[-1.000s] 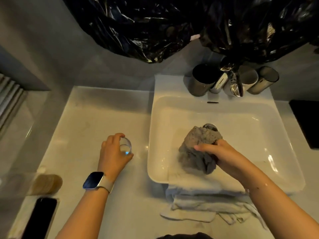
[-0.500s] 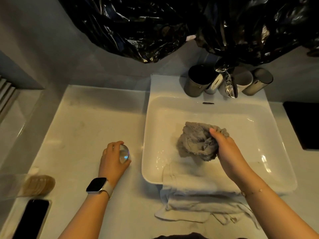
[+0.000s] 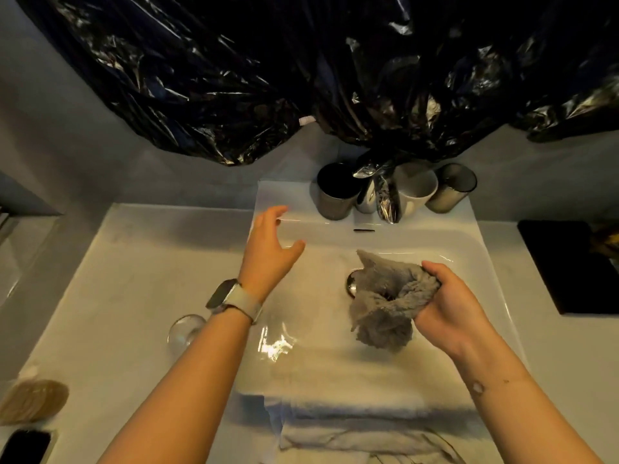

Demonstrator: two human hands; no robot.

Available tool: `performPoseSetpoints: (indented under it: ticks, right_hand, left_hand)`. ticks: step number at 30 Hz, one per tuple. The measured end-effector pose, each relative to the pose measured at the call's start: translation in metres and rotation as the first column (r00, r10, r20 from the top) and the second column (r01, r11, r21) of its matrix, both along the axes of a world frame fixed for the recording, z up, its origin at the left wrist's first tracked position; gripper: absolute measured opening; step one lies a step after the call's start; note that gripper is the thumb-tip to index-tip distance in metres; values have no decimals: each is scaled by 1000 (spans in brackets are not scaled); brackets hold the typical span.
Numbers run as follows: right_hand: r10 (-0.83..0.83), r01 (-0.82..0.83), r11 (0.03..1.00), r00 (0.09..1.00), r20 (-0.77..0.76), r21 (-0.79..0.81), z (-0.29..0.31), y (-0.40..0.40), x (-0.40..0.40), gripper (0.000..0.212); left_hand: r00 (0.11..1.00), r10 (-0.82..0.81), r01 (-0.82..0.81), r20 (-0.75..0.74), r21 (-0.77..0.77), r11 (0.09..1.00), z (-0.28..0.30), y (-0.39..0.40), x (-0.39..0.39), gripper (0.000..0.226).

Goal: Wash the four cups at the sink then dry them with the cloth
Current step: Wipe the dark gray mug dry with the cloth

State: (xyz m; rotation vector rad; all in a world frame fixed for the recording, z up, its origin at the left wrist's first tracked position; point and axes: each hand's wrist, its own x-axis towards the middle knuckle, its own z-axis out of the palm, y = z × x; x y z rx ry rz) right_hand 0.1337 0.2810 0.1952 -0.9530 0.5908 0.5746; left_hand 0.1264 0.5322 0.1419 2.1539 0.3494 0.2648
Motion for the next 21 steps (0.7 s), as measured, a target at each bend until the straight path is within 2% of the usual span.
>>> performPoseSetpoints:
  ticks: [5,8,9,12,13,14,16,20,21]
  right_hand:
    - [35,-28,990,998,-53,137,-7,-31,21,27]
    - [45,-22,972,995,-94,234,-15,-44,28,33]
    - [56,-25,962,992,-109,273,-18,-49,29,41]
    - [28,34,937,985,-170,348,-30,-59,35,89]
    - [20,50,925,983,-180,377,-31,-61,37,89]
    - [26,50,917,983,-182,397,-32,-60,38,78]
    - [56,13,927,983,-173,374,-29,-59,36,37]
    - [39,14,930,990,-137,367,-27,-59,32,34]
    - [30,17,927,992,-119,374,-26,-60,31,40]
  left_hand:
    - [1000,15,-14,5,-228,974,-30,-41,82,99]
    - [999,35,-26,23,-302,953,-47,-47,106,111]
    - [999,36,-24,33,-318,948,-51,-47,111,112]
    - [997,37,-12,66,-354,935,-62,-43,122,111]
    - [997,38,-15,60,-348,938,-64,-42,125,109]
    - [998,43,-24,50,-331,943,-66,-41,127,106]
    - [998,47,-34,37,-293,955,-68,-41,131,101]
    - [1000,19,-11,25,-290,957,-68,-42,134,101]
    - [999,23,-15,25,-289,957,-66,-43,134,100]
